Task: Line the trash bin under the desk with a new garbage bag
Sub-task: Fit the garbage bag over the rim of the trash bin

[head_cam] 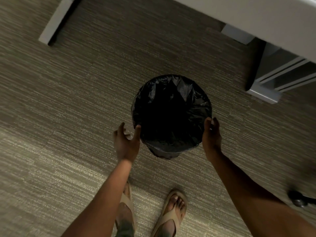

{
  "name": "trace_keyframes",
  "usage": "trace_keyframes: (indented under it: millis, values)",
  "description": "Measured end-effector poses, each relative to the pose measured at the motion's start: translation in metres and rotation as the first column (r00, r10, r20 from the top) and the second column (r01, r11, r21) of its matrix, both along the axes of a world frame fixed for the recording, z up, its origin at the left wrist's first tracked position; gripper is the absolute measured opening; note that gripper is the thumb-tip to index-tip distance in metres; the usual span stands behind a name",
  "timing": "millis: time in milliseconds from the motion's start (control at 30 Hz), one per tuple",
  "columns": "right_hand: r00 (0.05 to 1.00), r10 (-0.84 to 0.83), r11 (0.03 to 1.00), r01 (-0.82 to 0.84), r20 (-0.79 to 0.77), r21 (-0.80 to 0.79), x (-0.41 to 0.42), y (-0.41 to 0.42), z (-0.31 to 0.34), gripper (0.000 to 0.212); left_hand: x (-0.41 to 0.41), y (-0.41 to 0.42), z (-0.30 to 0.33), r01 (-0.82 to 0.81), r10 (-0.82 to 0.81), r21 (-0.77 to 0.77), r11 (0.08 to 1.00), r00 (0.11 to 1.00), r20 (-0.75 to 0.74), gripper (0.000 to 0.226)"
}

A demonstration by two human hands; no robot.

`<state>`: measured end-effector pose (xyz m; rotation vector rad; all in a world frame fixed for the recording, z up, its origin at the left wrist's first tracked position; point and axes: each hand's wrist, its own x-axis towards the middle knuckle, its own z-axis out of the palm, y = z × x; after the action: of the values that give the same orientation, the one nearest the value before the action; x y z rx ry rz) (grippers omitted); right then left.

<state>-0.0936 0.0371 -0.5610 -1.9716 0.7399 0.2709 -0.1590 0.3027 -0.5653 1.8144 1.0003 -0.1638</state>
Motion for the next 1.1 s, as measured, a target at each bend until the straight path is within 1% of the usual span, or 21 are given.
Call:
trace_keyframes:
  millis: [33, 100, 133, 167, 233, 267, 333, 400, 467, 500, 567, 667, 733, 867, 967, 1100]
  values:
    - [0.996, -0.084, 0.996, 0.085, 0.019, -0.039, 0.0, 0.0, 0.001, 0.063, -0.003, -0.004, 0.002, -0.072, 0.072, -0.024, 0.997, 0.997, 0.01, 0.062]
    - [0.982, -0.185, 0.977, 0.188, 0.039, -0.098, -0.003, 0.0, 0.001, 0.053, -0.007, -0.014, 0.007, -0.143, 0.149, -0.172, 0.975, 0.989, 0.021, 0.037]
    - [0.98, -0.196, 0.977, 0.197, 0.021, -0.076, -0.005, 0.0, 0.001, 0.047, -0.009, -0.019, 0.009, -0.134, 0.143, -0.218, 0.967, 0.989, 0.028, 0.027]
    - [0.981, -0.193, 0.981, 0.193, -0.01, -0.024, -0.007, 0.002, 0.001, 0.04, -0.008, -0.022, 0.008, -0.12, 0.131, -0.23, 0.966, 0.991, 0.031, 0.022]
    - [0.983, -0.17, 0.981, 0.175, -0.067, 0.081, -0.013, 0.006, 0.0, 0.021, -0.004, -0.02, 0.007, -0.131, 0.137, -0.24, 0.962, 0.991, 0.009, 0.023]
    - [0.985, -0.154, 0.982, 0.161, -0.078, 0.1, -0.015, 0.008, 0.0, 0.017, -0.001, -0.017, 0.007, -0.154, 0.158, -0.257, 0.954, 0.987, -0.007, 0.024]
    - [0.988, -0.134, 0.984, 0.142, -0.08, 0.11, -0.016, 0.008, 0.0, 0.024, 0.006, -0.01, 0.006, -0.155, 0.153, -0.289, 0.945, 0.988, -0.028, 0.028]
    - [0.986, -0.145, 0.978, 0.155, -0.084, 0.139, -0.017, 0.007, 0.001, 0.026, 0.009, -0.004, 0.006, -0.097, 0.091, -0.264, 0.96, 0.995, -0.036, 0.03]
    - [0.986, -0.138, 0.978, 0.15, -0.092, 0.144, -0.019, 0.009, 0.002, 0.021, 0.008, -0.001, 0.008, -0.068, 0.06, -0.228, 0.971, 0.997, -0.043, 0.029]
    - [0.988, -0.124, 0.982, 0.135, -0.093, 0.131, -0.021, 0.011, 0.002, 0.016, 0.007, 0.001, 0.009, -0.057, 0.048, -0.203, 0.978, 0.998, -0.048, 0.025]
    - [0.992, -0.094, 0.991, 0.102, -0.086, 0.091, -0.025, 0.017, 0.002, 0.015, 0.002, 0.005, 0.01, -0.042, 0.033, -0.138, 0.989, 0.997, -0.07, 0.022]
    - [0.996, -0.066, 0.996, 0.07, -0.066, 0.062, -0.034, 0.031, 0.005, 0.019, -0.009, 0.016, 0.012, -0.103, 0.088, -0.135, 0.985, 0.99, -0.113, 0.026]
    - [0.997, -0.029, 0.997, 0.033, -0.066, 0.07, -0.037, 0.045, 0.006, 0.022, -0.018, 0.031, 0.013, -0.145, 0.132, -0.132, 0.981, 0.985, -0.108, 0.027]
    - [0.997, 0.049, 0.995, -0.043, -0.067, 0.093, -0.034, 0.089, 0.008, 0.024, -0.026, 0.081, 0.018, -0.223, 0.21, -0.189, 0.956, 0.974, -0.087, 0.027]
    - [0.994, 0.09, 0.99, -0.082, -0.062, 0.113, -0.018, 0.137, 0.008, 0.023, -0.023, 0.127, 0.024, -0.266, 0.262, -0.154, 0.952, 0.964, -0.047, 0.026]
    - [0.991, 0.122, 0.977, -0.11, -0.056, 0.181, 0.014, 0.205, 0.01, 0.026, -0.003, 0.19, 0.032, -0.288, 0.29, -0.082, 0.954, 0.957, 0.013, 0.036]
